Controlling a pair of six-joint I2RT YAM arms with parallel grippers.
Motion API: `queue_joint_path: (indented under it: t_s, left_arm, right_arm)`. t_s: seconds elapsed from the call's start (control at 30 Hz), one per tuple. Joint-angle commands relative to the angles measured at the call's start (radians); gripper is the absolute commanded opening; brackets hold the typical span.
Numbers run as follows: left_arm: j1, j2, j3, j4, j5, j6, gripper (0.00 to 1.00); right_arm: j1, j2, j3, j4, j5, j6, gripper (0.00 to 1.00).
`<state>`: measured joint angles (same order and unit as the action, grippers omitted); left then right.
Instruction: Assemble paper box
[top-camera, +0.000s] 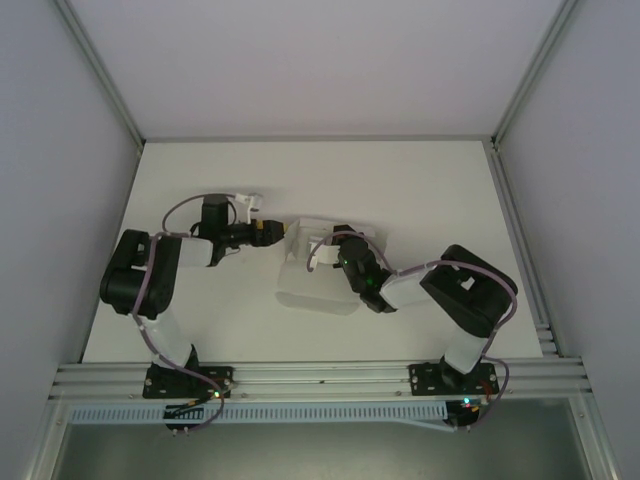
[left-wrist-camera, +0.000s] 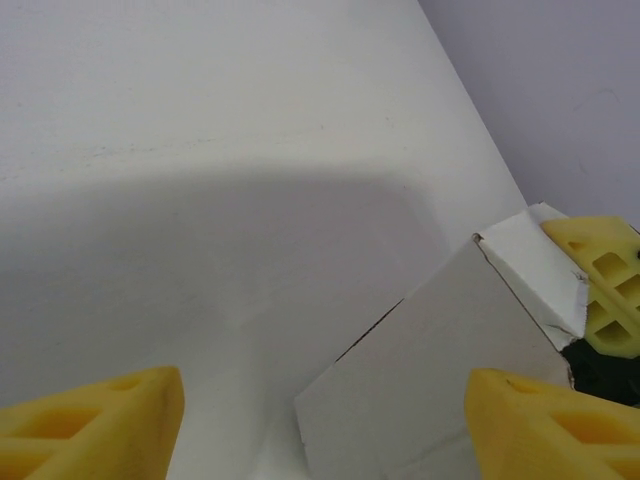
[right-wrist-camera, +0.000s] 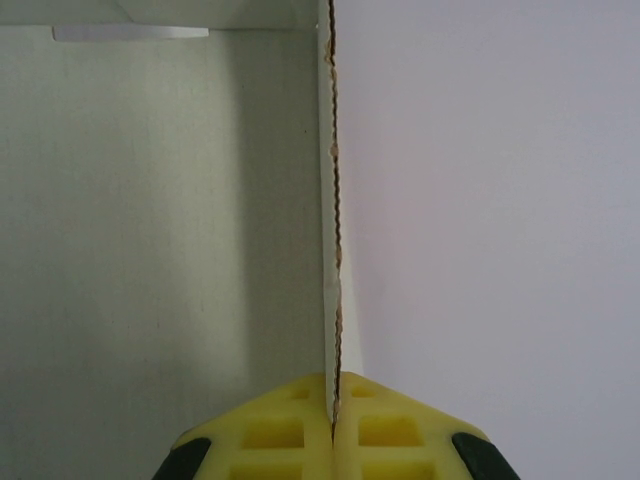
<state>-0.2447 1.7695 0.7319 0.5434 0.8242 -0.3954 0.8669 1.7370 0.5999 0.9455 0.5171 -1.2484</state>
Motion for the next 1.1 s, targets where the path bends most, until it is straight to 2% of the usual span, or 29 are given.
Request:
queue_joint_path:
  t_s: [0.0, 0.13, 0.23, 0.63, 1.07]
  left_arm:
    - [-0.03, -0.039, -0.023, -0.031, 0.031, 0.062, 0.72]
    - [-0.045, -0.054, -0.044, -0.059, 0.024, 0.086, 0.65]
    - [-0.062, -0.065, -0.064, -0.067, 0.02, 0.111, 0.63]
    - [-0.141, -0.084, -0.063, -0.091, -0.123, 0.18, 0.57]
    - [-0.203, -0.041, 0.01, -0.119, -0.245, 0.22, 0.59]
  right_arm:
    - [0.006, -0.026, 0.013, -0.008, 0.002, 0.032, 0.0]
    - [0.007, -0.026, 0.014, -0.007, 0.001, 0.026, 0.0]
    - [0.006, -0.029, 0.019, -0.027, -0.002, 0.027, 0.0]
    - [0.006, -0.038, 0.013, -0.068, -0.012, 0.044, 0.0]
    - [0.011, -0.045, 0.012, -0.114, -0.044, 0.073, 0.0]
